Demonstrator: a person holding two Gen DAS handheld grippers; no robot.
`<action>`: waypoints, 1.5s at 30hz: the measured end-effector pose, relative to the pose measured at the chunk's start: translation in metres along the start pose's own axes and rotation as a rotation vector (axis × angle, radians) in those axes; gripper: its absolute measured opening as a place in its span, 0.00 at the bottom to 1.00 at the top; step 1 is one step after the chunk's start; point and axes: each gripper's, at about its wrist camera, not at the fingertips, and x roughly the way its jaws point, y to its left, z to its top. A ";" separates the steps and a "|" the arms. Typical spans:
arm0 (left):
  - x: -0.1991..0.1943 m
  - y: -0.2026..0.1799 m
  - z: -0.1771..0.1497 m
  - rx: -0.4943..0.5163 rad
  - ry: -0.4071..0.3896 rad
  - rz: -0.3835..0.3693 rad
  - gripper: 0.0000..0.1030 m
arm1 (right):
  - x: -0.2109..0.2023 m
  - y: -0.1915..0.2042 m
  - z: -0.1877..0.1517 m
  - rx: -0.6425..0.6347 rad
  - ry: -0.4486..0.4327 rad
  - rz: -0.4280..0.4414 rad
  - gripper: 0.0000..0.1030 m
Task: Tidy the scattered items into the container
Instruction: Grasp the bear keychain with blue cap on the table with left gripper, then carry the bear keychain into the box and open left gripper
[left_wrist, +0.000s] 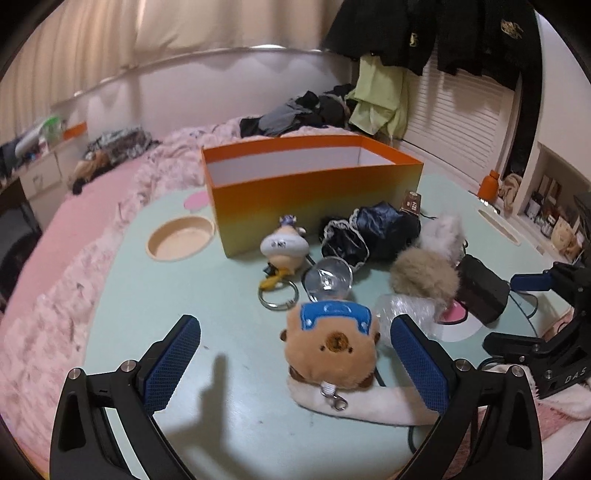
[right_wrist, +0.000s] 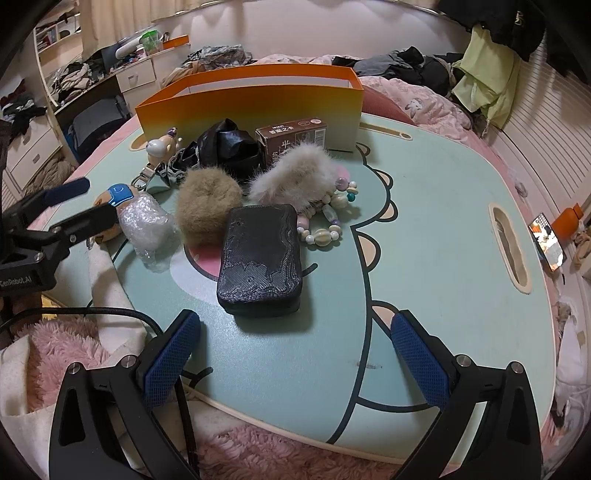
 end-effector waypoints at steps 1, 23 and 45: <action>0.000 0.001 0.001 0.003 -0.001 -0.002 1.00 | 0.000 0.000 0.000 0.000 0.000 0.000 1.00; -0.005 -0.002 0.011 0.054 0.009 -0.014 0.39 | 0.000 0.000 0.000 0.000 0.001 0.000 1.00; 0.077 0.030 0.141 -0.227 0.020 -0.134 0.40 | 0.001 -0.002 -0.002 -0.004 -0.015 0.009 1.00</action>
